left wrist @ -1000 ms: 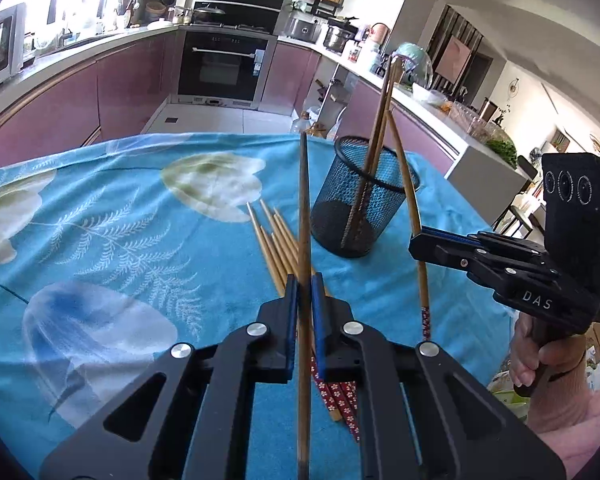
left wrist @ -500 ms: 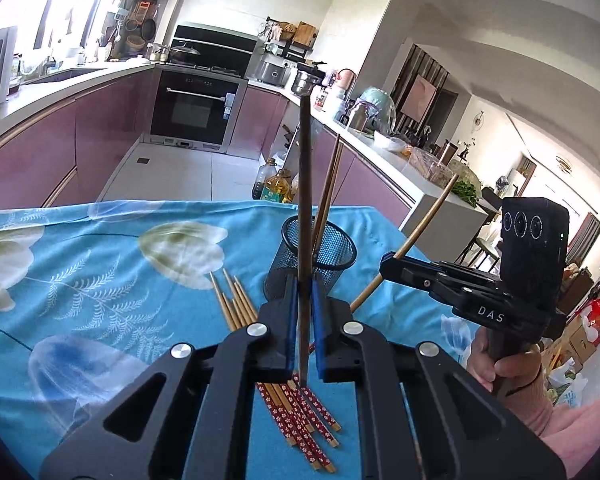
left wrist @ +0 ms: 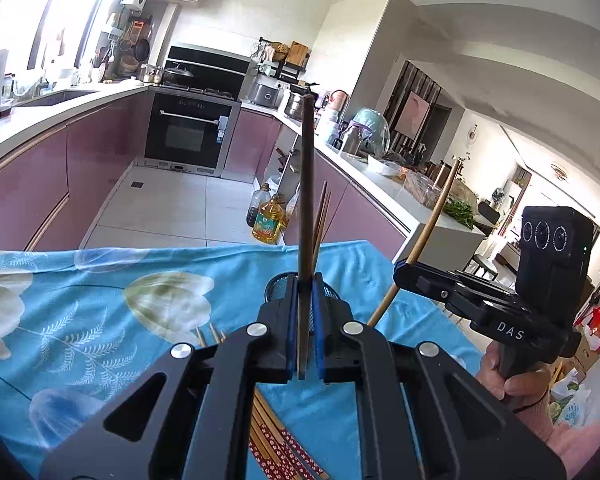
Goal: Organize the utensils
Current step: 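Carry the left tool's chopstick into the mesh cup while the right tool inserts its own, then open the left tool in the cup while the right tool releases, then withdraw both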
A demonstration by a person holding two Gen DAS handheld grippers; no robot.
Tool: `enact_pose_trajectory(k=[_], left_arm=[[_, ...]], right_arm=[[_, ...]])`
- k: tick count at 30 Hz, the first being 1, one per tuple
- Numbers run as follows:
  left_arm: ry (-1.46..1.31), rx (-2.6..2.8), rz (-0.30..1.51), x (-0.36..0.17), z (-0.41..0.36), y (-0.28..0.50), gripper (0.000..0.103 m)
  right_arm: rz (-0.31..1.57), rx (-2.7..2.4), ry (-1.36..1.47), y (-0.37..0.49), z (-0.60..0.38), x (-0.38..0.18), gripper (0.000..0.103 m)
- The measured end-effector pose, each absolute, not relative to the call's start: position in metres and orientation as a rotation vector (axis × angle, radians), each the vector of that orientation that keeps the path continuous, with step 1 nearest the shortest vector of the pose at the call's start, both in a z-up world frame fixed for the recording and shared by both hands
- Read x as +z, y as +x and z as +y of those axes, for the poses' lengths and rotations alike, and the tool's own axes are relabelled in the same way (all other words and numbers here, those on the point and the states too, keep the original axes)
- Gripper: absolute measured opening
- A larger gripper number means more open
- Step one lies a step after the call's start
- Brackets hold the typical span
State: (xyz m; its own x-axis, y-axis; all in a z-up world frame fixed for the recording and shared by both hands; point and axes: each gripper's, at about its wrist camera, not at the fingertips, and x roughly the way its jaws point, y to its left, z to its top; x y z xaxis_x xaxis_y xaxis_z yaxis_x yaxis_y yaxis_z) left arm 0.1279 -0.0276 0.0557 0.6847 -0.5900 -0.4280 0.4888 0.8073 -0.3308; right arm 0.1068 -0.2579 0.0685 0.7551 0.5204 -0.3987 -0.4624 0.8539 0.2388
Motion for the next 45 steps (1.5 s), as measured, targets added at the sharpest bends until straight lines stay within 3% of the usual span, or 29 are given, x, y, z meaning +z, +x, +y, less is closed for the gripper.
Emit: enact_pose_trajectory(k=[10,19,45], left_arm=[[-0.18,-0.61,0.47,0.095,-0.046,0.144,0.008],[-0.165,-0.585,0.433,0.108,-0.058,0.153,0.008],[-0.011,-0.534,0.644,0.033,-0.102,0.206,0.008]], right_arm=[[0.406,0.505,0.124,0.125,-0.265,0.098,0.006],[0.426,0.48,0.149,0.149,-0.271,0.09,0.006],[0.664,0.435,0.156,0.194,-0.258,0.023,0.008]])
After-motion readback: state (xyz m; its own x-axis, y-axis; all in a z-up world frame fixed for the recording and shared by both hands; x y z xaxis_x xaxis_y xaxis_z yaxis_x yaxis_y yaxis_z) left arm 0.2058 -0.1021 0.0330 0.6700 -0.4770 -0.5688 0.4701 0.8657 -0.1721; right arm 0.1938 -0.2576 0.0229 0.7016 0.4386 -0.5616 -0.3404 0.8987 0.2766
